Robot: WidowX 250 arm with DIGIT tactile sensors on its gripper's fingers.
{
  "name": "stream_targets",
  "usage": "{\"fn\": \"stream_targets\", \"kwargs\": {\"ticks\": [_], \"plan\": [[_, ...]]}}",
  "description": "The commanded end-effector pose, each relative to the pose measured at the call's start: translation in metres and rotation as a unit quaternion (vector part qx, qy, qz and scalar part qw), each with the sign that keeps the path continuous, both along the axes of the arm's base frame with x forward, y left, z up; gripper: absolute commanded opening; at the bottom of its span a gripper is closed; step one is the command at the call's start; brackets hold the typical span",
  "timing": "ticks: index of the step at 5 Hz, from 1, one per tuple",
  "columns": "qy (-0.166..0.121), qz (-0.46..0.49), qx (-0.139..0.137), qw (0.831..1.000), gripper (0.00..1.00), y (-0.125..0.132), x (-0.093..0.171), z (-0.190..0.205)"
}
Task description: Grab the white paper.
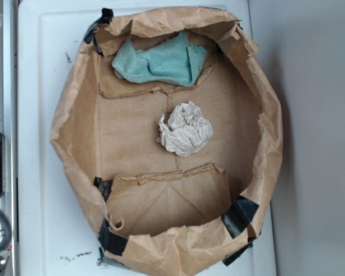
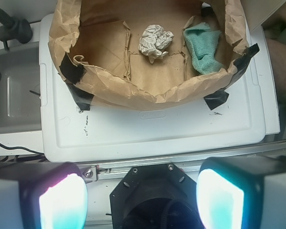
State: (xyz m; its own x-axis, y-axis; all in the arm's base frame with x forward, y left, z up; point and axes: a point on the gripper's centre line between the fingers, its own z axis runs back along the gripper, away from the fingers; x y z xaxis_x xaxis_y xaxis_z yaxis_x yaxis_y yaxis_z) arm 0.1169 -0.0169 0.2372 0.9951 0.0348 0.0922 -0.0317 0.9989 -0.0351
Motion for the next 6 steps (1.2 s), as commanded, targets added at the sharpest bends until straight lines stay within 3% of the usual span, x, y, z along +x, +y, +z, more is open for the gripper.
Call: {"fn": "stream_targets", "kwargs": {"ticks": [1, 2, 4, 6], "plan": [[0.000, 0.000, 0.000, 1.000, 1.00, 0.000, 0.000, 0.000], [0.037, 0.087, 0.017, 0.995, 1.00, 0.021, 0.040, 0.008], [0.037, 0.087, 0.017, 0.995, 1.00, 0.021, 0.040, 0.008], [-0.014, 0.031, -0.010, 0.999, 1.00, 0.034, 0.126, 0.010]]}}
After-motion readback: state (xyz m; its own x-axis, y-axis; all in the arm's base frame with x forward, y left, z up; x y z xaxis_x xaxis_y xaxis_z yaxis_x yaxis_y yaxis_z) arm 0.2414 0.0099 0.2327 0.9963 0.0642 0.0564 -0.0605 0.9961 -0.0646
